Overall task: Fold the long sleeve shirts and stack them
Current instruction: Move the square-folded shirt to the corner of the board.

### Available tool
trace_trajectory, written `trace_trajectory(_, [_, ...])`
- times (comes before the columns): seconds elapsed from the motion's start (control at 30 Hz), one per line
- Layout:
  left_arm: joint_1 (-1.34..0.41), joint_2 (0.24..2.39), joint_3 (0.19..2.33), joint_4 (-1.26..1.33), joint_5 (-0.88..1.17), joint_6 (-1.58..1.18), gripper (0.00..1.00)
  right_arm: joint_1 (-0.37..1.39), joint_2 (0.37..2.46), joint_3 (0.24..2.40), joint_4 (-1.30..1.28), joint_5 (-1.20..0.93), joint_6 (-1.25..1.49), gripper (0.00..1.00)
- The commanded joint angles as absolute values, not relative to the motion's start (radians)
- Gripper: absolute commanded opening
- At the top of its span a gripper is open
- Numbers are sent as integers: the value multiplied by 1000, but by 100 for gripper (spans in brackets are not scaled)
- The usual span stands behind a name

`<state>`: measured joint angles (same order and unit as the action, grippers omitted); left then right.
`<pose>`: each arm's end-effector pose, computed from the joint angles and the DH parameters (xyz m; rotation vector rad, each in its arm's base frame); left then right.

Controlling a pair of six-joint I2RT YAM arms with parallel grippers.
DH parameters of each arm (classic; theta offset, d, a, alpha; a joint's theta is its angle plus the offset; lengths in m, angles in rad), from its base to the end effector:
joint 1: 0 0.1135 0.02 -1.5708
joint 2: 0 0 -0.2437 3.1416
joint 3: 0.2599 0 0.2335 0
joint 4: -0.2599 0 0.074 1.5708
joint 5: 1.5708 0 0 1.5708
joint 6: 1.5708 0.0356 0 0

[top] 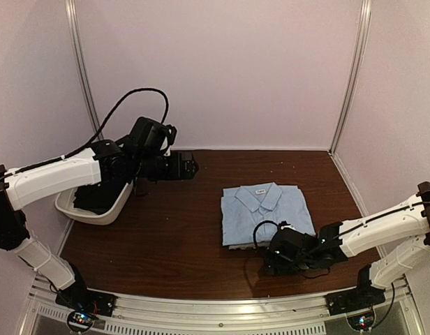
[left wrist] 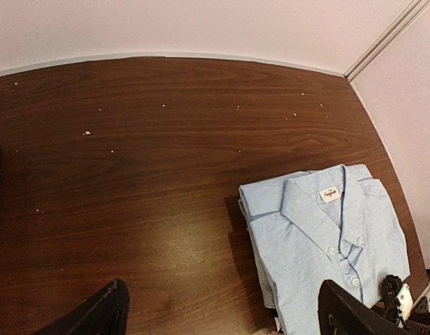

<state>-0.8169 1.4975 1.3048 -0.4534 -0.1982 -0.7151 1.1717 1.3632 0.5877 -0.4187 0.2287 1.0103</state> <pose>0.2256 -0.2300 0.3067 0.0032 2.2757 -0.6224 0.0902 0.1930 0.1358 -0.1617 2.7457 0.3190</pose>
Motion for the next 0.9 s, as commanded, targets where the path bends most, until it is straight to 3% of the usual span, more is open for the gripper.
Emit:
trace_trajectory(0.0, [-793, 1461, 1292, -428, -206, -693, 96, 1122, 1396, 567, -282, 255, 957, 100])
trace_trajectory(0.3, [-767, 1449, 1291, -433, -197, -679, 96, 995, 1524, 619, -176, 224, 849, 100])
trace_trajectory(0.87, [-738, 1413, 1273, -451, -195, -662, 96, 735, 1916, 1024, -131, 83, 633, 100])
